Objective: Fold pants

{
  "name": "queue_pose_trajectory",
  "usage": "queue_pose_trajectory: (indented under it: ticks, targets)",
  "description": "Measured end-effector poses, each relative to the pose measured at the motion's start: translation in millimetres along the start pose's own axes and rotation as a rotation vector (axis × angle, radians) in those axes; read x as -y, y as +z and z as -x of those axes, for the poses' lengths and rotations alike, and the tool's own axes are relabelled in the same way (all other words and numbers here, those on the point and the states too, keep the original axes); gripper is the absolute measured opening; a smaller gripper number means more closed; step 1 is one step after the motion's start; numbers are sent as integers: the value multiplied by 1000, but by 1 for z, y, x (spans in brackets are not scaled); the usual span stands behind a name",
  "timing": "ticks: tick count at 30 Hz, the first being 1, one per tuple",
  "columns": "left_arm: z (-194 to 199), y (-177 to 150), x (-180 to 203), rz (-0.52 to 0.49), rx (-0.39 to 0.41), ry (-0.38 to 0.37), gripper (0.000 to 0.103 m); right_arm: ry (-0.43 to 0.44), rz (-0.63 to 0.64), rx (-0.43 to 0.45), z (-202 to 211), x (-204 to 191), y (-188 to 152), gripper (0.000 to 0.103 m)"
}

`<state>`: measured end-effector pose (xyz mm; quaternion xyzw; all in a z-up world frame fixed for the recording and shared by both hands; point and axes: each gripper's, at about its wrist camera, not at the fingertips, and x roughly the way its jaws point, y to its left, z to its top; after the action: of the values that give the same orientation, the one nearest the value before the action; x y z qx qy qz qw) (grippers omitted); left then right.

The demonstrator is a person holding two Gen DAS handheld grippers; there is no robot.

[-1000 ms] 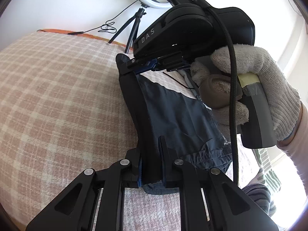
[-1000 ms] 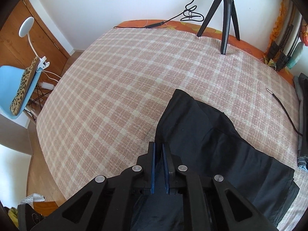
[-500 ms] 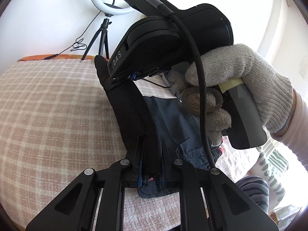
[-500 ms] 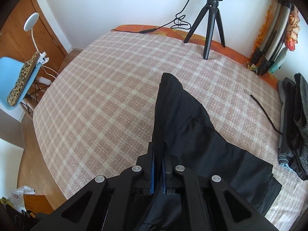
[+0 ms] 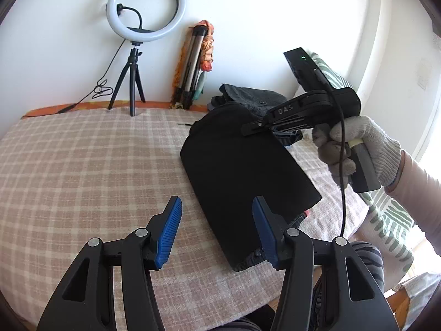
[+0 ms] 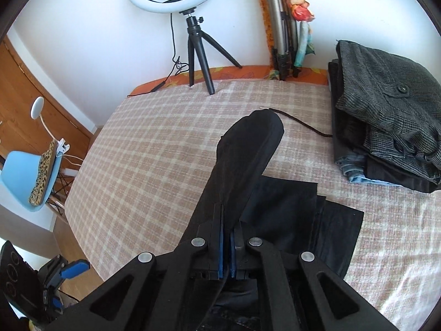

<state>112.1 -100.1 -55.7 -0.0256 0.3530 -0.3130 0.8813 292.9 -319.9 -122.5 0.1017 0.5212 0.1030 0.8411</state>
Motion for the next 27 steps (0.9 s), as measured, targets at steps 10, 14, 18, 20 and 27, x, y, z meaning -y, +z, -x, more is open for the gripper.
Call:
queue_pose_trajectory:
  ticks: [10,14,18,20,27]
  targets:
    - [-68,2,42,-159,-114,-3,52,-28,-62,-65,-24,75,-21,1]
    - [-92,-1,63,-191,-170,-63,52,-39,-81,-71,-33,93,-26,1]
    - [-111,-6,77,-215,-218,-93,52,-55,-70,-64,-34,100,-22,1]
    - [-119,-10,81,-235,-240,-95,52,-50,-76,-68,-34,105,-23,1]
    - [-128,-32,94,-300,-321,-174,49,-50,-123,-56,-37,127,-39,5]
